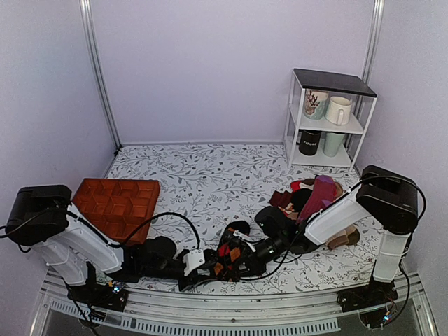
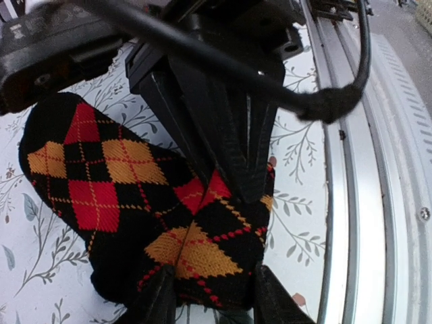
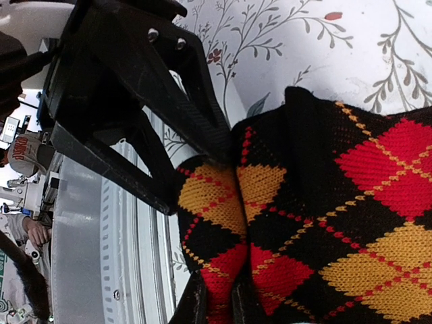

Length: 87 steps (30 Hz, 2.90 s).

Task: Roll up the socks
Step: Roll the sock at the center of the board.

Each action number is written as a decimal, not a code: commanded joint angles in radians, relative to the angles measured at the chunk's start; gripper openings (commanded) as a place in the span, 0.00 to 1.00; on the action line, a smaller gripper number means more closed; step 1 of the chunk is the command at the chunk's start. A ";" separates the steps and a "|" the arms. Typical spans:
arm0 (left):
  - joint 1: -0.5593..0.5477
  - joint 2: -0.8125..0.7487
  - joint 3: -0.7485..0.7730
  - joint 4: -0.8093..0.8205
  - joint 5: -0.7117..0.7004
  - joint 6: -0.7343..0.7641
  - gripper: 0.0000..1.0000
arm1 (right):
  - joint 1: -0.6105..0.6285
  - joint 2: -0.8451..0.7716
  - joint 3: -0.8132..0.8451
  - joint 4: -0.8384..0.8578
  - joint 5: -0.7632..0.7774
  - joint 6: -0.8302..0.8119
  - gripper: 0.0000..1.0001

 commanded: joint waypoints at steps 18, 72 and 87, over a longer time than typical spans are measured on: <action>-0.008 0.101 0.079 -0.075 0.054 -0.084 0.00 | -0.007 0.060 -0.030 -0.257 0.127 0.009 0.16; 0.101 -0.286 -0.042 -0.205 0.072 -0.244 0.41 | 0.155 -0.026 -0.020 -0.221 0.382 -0.266 0.06; -0.012 -0.155 -0.043 -0.062 -0.028 -0.038 0.62 | 0.024 0.103 0.124 -0.485 0.120 -0.168 0.07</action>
